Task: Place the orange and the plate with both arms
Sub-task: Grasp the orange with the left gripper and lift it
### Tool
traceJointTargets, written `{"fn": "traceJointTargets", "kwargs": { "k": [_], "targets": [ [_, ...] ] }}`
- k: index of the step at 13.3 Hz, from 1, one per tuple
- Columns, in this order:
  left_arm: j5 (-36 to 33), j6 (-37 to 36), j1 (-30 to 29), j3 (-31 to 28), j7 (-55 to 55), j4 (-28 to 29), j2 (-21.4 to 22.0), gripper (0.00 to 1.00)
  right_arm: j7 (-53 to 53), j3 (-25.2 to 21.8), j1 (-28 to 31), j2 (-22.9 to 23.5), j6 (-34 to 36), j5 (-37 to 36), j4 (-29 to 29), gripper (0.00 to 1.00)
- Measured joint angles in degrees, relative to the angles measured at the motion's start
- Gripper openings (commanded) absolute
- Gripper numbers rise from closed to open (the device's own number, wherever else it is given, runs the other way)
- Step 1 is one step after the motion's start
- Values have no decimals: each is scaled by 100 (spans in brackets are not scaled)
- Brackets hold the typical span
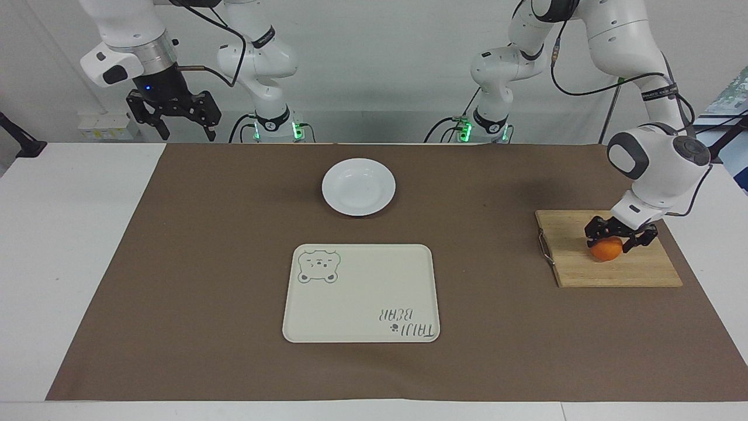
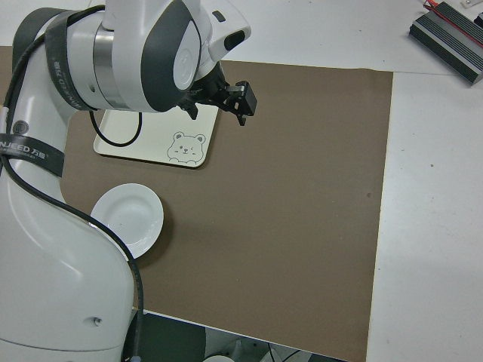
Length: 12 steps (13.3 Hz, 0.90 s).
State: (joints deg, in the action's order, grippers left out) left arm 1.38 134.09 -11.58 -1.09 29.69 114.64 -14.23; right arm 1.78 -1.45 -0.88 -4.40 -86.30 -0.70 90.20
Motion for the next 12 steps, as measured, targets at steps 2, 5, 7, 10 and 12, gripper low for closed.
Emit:
{"fn": "traceJointTargets", "kwargs": {
  "k": [2, 5, 7, 10, 12],
  "targets": [
    [0, -4, -6, -7, 23, -3, 15, 0, 0, 0, 0, 0, 0, 0, 0, 100],
    [0, -104, 45, 53, 238, -14, 86, 0, 0, 0, 0, 0, 0, 0, 0, 100],
    [0, -625, 316, 106, 266, -29, 359, 0, 0, 0, 0, 0, 0, 0, 0, 100],
    [0, -1354, 965, 135, 265, -23, 727, 0, 0, 0, 0, 0, 0, 0, 0, 100],
    [2, -1756, 1520, 148, 201, -19, 815, 0, 0, 0, 0, 0, 0, 0, 0, 100]
  ]
}}
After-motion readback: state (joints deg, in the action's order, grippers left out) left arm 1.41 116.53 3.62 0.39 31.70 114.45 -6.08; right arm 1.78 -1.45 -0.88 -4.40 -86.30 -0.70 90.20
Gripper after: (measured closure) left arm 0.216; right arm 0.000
